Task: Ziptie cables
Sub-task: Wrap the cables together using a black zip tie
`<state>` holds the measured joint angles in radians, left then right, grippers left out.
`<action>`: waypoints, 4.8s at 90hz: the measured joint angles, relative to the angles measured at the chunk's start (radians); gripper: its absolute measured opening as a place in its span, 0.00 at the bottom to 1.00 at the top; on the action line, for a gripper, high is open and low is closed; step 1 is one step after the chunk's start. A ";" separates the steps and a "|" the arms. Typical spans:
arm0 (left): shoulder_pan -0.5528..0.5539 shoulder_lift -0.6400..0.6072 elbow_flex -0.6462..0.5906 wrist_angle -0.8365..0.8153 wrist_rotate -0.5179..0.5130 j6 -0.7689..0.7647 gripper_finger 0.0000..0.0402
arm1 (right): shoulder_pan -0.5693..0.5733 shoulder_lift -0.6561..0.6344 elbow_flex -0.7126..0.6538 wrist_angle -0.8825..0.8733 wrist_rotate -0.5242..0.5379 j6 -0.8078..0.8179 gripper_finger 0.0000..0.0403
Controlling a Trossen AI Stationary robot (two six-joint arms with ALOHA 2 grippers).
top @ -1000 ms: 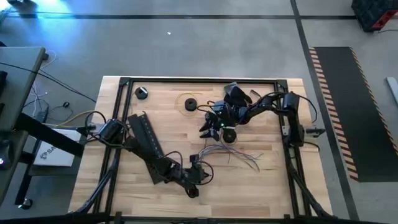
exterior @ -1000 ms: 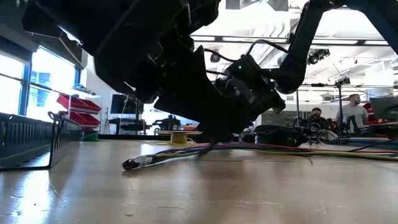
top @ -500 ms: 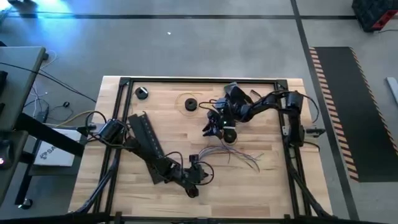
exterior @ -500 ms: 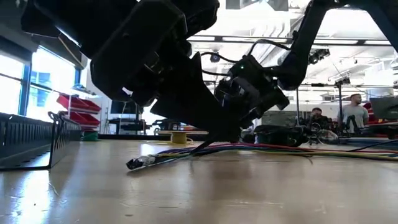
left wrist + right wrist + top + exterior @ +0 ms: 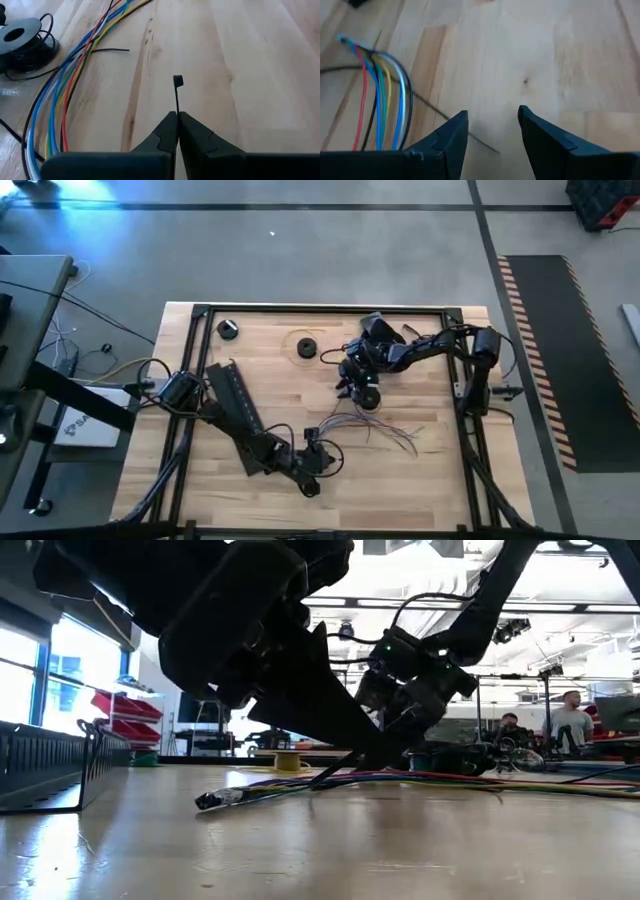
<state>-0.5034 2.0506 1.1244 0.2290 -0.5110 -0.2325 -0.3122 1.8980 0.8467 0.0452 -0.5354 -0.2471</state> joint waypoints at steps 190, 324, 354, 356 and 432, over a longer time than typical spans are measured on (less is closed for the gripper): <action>0.025 0.117 -0.148 0.662 -0.044 0.093 0.00 | 0.035 0.050 0.570 -0.801 0.191 0.116 0.48; 0.047 0.116 -0.327 0.998 0.056 0.060 0.00 | 0.072 -0.004 -0.154 0.523 0.277 0.403 0.54; 0.049 0.116 -0.323 0.999 0.055 0.061 0.00 | 0.052 0.094 -0.113 0.597 0.130 0.423 0.54; 0.049 0.116 -0.323 0.999 0.055 0.061 0.00 | 0.054 0.099 -0.111 0.598 0.130 0.422 0.54; 0.052 0.116 -0.324 0.995 0.052 0.060 0.00 | 0.118 0.111 -0.109 0.607 -0.057 0.466 0.45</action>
<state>-0.4515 2.1670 0.8001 1.2240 -0.4589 -0.1726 -0.1946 2.0094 0.7376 0.6525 -0.5927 0.2193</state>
